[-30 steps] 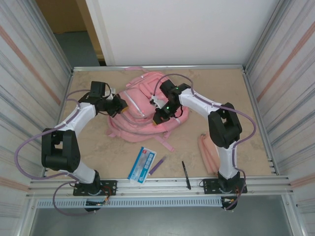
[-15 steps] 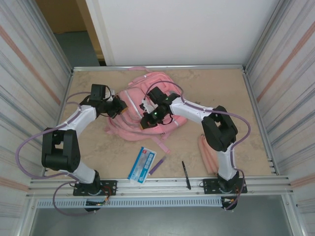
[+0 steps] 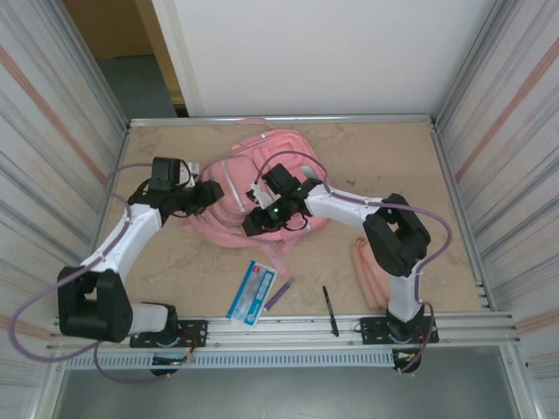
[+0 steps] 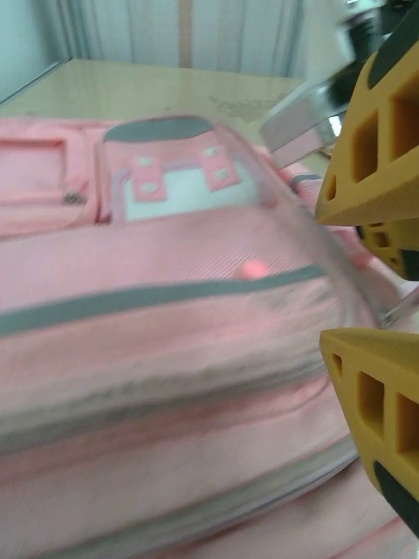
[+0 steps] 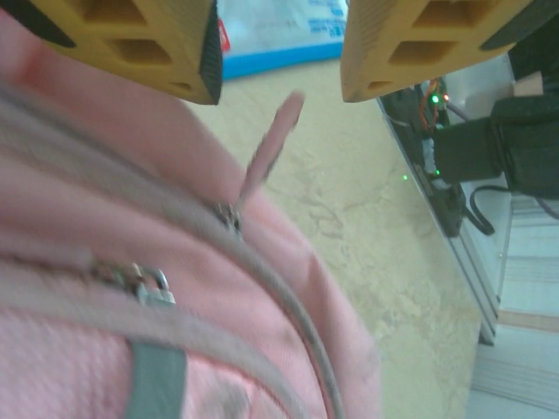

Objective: Pack the student bag

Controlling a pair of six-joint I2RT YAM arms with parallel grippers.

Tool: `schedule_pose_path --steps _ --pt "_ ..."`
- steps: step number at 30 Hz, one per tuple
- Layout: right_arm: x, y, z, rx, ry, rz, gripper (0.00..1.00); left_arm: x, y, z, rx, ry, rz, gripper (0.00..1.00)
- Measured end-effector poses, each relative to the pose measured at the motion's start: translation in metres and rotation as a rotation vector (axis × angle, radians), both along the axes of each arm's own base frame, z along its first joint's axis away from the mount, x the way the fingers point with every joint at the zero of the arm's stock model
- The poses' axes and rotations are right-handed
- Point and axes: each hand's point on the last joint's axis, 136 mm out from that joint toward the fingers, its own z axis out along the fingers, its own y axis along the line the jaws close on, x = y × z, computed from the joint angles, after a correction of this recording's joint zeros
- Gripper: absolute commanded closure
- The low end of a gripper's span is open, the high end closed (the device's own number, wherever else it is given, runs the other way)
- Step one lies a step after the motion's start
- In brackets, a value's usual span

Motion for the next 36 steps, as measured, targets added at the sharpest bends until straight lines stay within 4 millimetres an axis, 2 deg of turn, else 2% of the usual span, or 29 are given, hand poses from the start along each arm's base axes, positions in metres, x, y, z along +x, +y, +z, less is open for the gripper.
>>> schedule_pose_path --steps 2,6,11,14,17,20,23,26,31,36 --pt "-0.001 -0.012 0.007 0.009 -0.014 -0.013 0.52 -0.015 -0.012 0.002 0.017 -0.004 -0.047 0.63" --pt "0.007 -0.034 0.031 0.036 -0.082 -0.054 0.5 -0.043 -0.028 -0.018 0.069 0.068 -0.111 0.63" --pt "0.028 -0.058 0.059 0.057 -0.174 -0.125 0.48 -0.061 -0.041 -0.034 0.187 0.099 -0.154 0.6" --pt "0.039 -0.071 0.066 0.045 -0.21 -0.164 0.47 -0.071 -0.052 -0.039 0.29 0.104 -0.189 0.57" --pt "0.042 -0.08 0.063 0.023 -0.23 -0.182 0.46 -0.073 -0.056 -0.037 0.386 0.071 -0.188 0.56" --pt "0.039 -0.086 0.053 0.002 -0.217 -0.19 0.45 -0.069 -0.05 -0.041 0.458 0.071 -0.149 0.54" --pt "0.036 -0.09 0.046 -0.012 -0.201 -0.193 0.45 -0.064 -0.044 -0.054 0.532 0.099 -0.116 0.51" --pt "0.038 -0.09 0.047 -0.009 -0.207 -0.196 0.45 -0.064 -0.05 -0.069 0.593 0.127 -0.134 0.49" --pt "0.038 -0.089 0.048 0.0 -0.208 -0.193 0.49 -0.062 -0.062 -0.081 0.655 0.137 -0.139 0.56" --pt "0.037 -0.085 0.052 0.027 -0.203 -0.181 0.51 -0.06 -0.056 -0.086 0.698 0.14 -0.094 0.62"
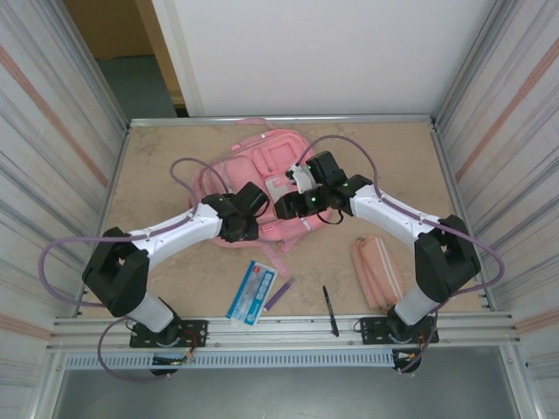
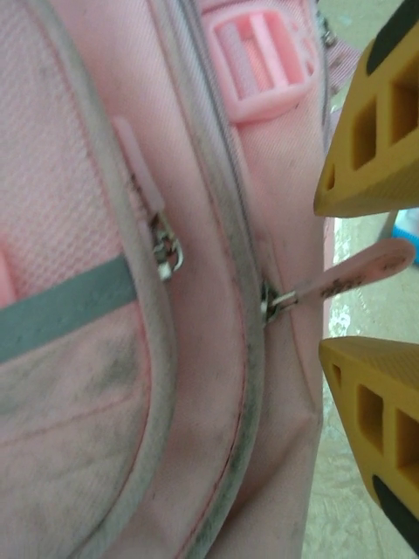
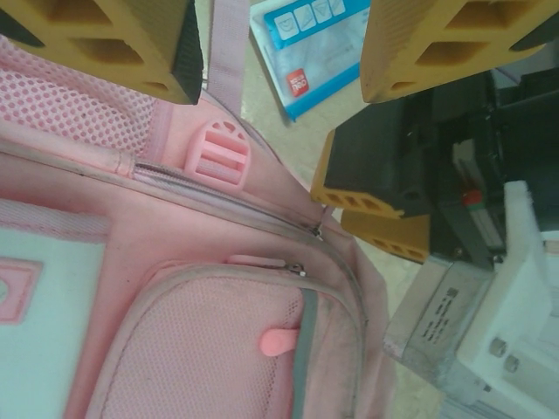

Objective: Pack the student bag

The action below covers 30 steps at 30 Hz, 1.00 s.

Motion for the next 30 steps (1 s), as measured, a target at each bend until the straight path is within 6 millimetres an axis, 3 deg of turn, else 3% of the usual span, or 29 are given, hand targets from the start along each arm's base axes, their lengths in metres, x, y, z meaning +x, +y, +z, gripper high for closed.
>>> schedule_pose_path --steps 6,8,11,19,23,30 --pt "-0.001 0.001 0.002 0.013 0.009 0.003 0.53 0.003 0.007 -0.011 0.052 0.003 0.027 0.7" --pt "-0.001 0.001 0.002 0.016 0.013 0.002 0.5 0.004 0.007 -0.014 0.062 0.007 0.031 0.78" --pt "0.0 0.001 0.002 0.018 0.016 -0.001 0.49 0.004 0.007 -0.014 0.065 0.007 0.027 1.0" --pt "0.002 0.003 0.005 0.032 0.003 -0.002 0.46 0.004 -0.006 -0.006 0.011 0.025 -0.04 1.0" --pt "0.003 0.004 0.004 0.037 0.016 -0.022 0.4 0.002 -0.013 0.01 -0.051 0.007 -0.081 1.0" --pt "-0.006 0.009 -0.026 0.016 0.126 -0.098 0.4 0.002 -0.03 0.041 -0.172 -0.054 -0.157 1.0"
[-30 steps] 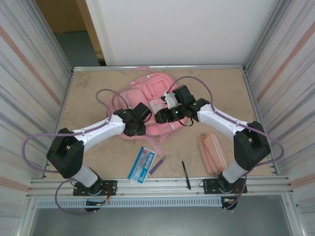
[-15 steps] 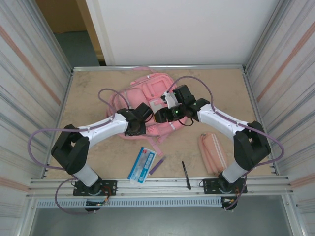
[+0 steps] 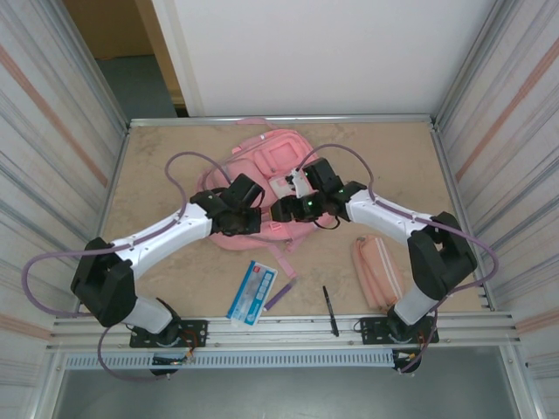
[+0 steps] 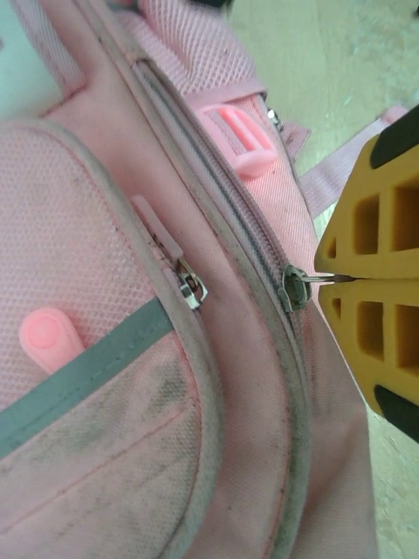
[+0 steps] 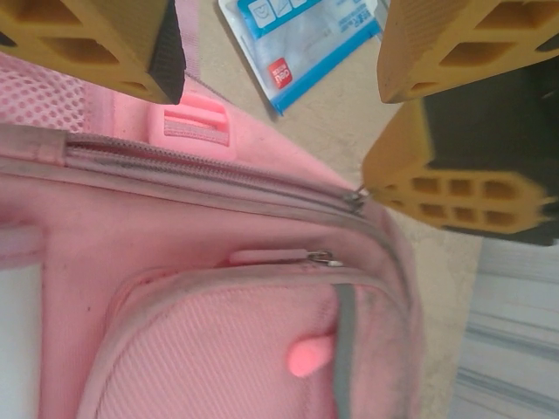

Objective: Pack the student bag

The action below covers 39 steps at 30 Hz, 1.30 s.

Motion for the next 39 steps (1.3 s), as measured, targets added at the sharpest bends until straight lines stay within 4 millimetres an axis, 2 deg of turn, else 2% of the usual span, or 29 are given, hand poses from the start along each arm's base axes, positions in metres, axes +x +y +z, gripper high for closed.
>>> schedule_pose_path --steps 5,9,17,21,25,29,34,39 --pt "-0.003 0.004 -0.012 -0.061 -0.022 -0.015 0.39 -0.001 -0.015 0.007 -0.083 0.006 -0.016 1.0" --pt "-0.002 -0.003 -0.026 -0.187 -0.11 -0.023 0.39 -0.002 -0.024 0.01 -0.122 0.009 -0.024 1.0" --pt "-0.006 -0.038 -0.06 -0.385 -0.177 -0.004 0.39 -0.002 -0.03 0.012 -0.154 0.016 -0.023 1.0" --pt "0.001 -0.045 -0.061 -0.403 -0.198 -0.008 0.4 -0.003 -0.034 0.016 -0.174 0.019 -0.028 1.0" --pt "0.003 -0.041 -0.057 -0.368 -0.19 0.005 0.43 -0.004 -0.038 0.018 -0.18 0.014 -0.037 1.0" --pt "0.01 -0.028 -0.049 -0.302 -0.182 0.021 0.58 -0.004 -0.038 0.019 -0.182 0.015 -0.035 1.0" --pt "0.013 -0.03 -0.049 -0.286 -0.172 0.018 0.66 -0.001 -0.04 0.024 -0.187 0.005 -0.034 1.0" --pt "0.014 -0.034 -0.052 -0.316 -0.19 0.019 0.71 0.0 -0.04 0.027 -0.189 -0.002 -0.039 1.0"
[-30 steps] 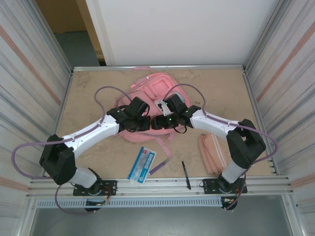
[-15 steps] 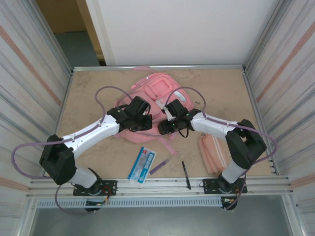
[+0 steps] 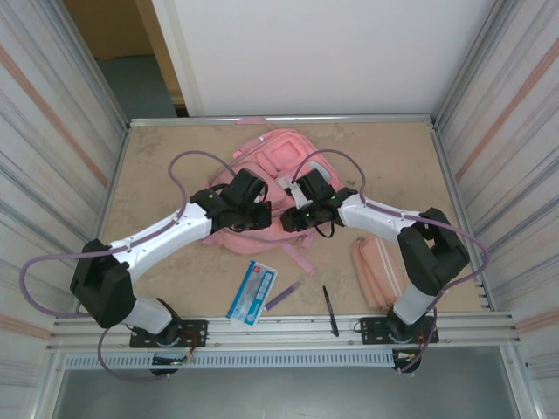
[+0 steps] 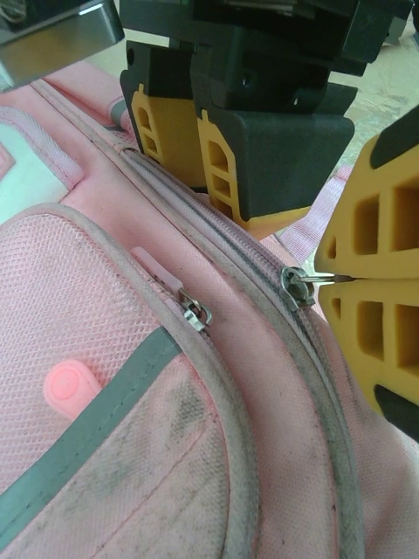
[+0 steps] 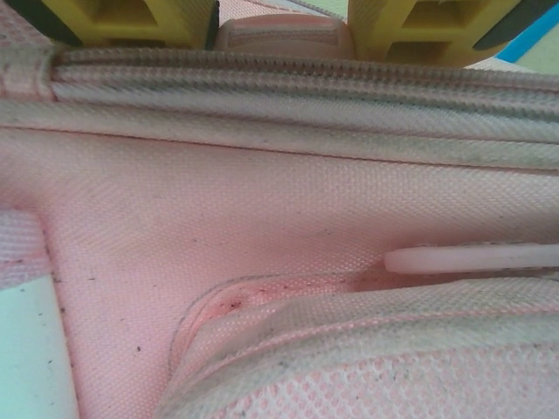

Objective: Pack the student bag

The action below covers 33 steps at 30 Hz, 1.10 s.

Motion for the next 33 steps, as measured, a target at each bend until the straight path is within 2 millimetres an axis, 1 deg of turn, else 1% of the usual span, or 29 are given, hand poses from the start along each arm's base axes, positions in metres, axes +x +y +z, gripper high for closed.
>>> schedule_pose_path --steps 3,6,8,10,12,14,16,20,22,24,26,29,31,33 --pt "0.001 -0.005 -0.001 -0.014 0.0 -0.008 0.72 0.002 0.003 0.0 0.011 -0.005 -0.008 1.0" --pt "0.007 -0.017 0.0 -0.016 -0.002 -0.025 0.73 0.006 0.01 -0.003 0.016 -0.021 -0.014 1.0" --pt "0.014 -0.027 0.002 -0.016 -0.004 -0.053 0.73 0.005 0.022 -0.007 0.014 -0.029 -0.012 1.0" --pt "0.023 -0.04 0.002 -0.025 -0.007 -0.088 0.73 0.007 0.041 -0.009 0.017 -0.044 0.012 1.0" --pt "0.029 -0.051 0.001 -0.034 -0.009 -0.106 0.73 0.012 0.054 -0.008 0.013 -0.076 0.021 1.0" --pt "0.032 -0.057 0.001 -0.032 -0.003 -0.117 0.73 0.016 0.061 -0.006 0.015 -0.117 0.005 1.0" --pt "0.034 -0.061 0.001 -0.027 0.005 -0.123 0.72 0.016 0.061 -0.007 0.027 -0.148 -0.03 1.0" --pt "0.04 -0.072 0.003 -0.016 0.013 -0.141 0.61 0.017 0.055 -0.006 0.018 -0.181 -0.091 1.0" --pt "0.043 -0.076 0.004 -0.015 0.011 -0.152 0.51 0.016 0.049 -0.002 -0.011 -0.19 -0.114 1.0" --pt "0.043 -0.081 0.009 -0.014 0.004 -0.166 0.45 0.015 0.046 -0.001 -0.025 -0.188 -0.124 1.0" --pt "0.04 -0.084 0.02 -0.001 -0.014 -0.186 0.41 0.014 0.041 -0.001 -0.027 -0.183 -0.136 1.0" --pt "0.026 -0.086 0.046 0.036 -0.058 -0.206 0.39 0.011 0.023 0.002 -0.035 -0.176 -0.165 1.0" --pt "0.015 -0.08 0.066 0.075 -0.084 -0.211 0.37 0.01 0.009 0.004 -0.05 -0.165 -0.184 1.0" --pt "0.003 -0.069 0.079 0.109 -0.102 -0.204 0.33 0.008 -0.006 0.004 -0.067 -0.157 -0.202 1.0"
